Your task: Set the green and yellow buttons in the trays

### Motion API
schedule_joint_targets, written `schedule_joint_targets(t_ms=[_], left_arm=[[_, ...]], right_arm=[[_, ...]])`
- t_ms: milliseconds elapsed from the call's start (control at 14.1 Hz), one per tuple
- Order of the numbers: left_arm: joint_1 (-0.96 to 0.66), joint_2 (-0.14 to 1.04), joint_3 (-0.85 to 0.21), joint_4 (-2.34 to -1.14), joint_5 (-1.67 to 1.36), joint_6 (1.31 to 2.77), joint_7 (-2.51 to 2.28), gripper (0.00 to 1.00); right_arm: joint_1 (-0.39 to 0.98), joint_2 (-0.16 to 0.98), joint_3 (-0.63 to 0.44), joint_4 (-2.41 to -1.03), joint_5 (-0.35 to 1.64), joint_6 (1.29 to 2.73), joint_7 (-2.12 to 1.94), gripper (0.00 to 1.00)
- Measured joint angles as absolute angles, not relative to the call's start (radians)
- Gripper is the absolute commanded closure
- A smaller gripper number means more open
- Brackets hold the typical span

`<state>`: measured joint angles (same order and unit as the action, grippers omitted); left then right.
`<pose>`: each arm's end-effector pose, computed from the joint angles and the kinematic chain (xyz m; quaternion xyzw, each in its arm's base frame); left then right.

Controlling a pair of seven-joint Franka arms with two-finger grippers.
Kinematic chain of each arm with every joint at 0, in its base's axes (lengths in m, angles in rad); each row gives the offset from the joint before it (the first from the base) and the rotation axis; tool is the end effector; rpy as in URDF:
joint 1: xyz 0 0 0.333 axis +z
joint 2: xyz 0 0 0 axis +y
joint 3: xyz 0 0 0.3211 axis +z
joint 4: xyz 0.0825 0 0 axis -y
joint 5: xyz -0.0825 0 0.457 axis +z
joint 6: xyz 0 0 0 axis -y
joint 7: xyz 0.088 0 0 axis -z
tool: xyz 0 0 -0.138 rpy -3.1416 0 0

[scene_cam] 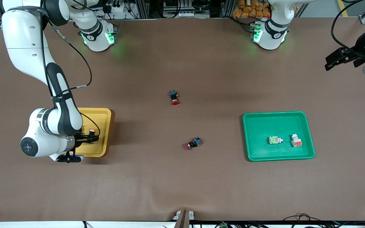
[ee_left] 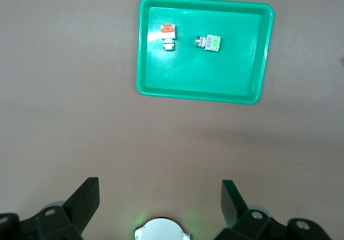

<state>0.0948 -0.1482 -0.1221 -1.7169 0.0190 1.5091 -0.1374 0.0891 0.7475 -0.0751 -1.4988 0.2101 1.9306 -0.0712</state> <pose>0.5707 -0.0170 0.6026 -0.9978 -0.0562 0.0287 0.0209 0.7287 0.0351 0.1345 -0.9858 0.0040 0.1530 0.0689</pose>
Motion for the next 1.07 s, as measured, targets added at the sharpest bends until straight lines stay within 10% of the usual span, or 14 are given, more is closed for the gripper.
schedule_joint_targets(t_ms=[1067], left_arm=[[0.095,-0.148,-0.131,-1.716,0.019,1.519,-0.137,0.00]], right_arm=[[0.073,0.431,-0.077,-1.009,0.208,1.381,-0.073,0.00]])
